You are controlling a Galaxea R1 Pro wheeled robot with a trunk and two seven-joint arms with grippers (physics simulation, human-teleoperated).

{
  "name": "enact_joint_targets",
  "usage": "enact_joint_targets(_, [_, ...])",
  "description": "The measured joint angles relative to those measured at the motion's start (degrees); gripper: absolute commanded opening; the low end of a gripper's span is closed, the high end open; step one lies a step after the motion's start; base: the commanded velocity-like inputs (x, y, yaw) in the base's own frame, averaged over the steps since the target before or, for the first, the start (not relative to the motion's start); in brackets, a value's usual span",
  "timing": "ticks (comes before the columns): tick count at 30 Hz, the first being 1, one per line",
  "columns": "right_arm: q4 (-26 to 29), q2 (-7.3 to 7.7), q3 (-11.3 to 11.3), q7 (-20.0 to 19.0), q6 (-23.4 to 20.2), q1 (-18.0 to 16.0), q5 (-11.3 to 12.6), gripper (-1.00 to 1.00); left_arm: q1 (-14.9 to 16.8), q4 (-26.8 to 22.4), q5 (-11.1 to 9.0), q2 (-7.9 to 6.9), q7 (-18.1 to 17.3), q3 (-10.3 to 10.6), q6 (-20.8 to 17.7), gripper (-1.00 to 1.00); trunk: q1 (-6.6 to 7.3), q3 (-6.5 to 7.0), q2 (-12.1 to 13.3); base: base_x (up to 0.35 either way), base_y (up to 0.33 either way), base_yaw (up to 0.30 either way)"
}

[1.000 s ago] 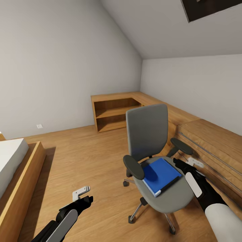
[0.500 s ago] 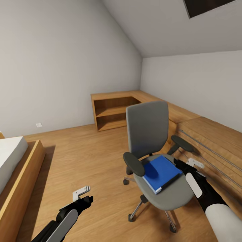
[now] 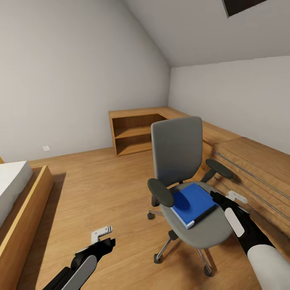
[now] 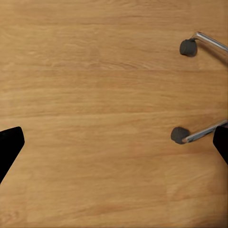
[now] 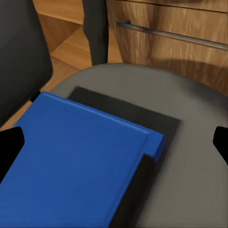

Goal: In the bedroom, organize the workspace by keeping the computer under the desk, ensuring the monitor is on the desk, placing the keyboard on the desk next to the monitor, placing the mouse on the desk next to the keyboard, moving the folder from the swivel chair onto the desk next to the mouse, stacking the notebook on top of the folder with the pen on top of the notebook, and positioning the swivel chair next to the desk.

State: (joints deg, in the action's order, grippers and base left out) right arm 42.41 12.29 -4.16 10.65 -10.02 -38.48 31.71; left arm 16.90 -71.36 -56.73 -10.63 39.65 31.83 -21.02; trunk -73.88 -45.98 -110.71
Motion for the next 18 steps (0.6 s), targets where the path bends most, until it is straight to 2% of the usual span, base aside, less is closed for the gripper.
enact_joint_targets(18, [-0.05, 0.0, -0.11, 0.03, 0.01, 0.0, -0.07, 1.0, 0.0, -0.01, -0.04, 0.05, 0.0, 0.1, 0.0, 1.0, -3.95, -3.23, -7.22, 0.0, 0.0, 0.0])
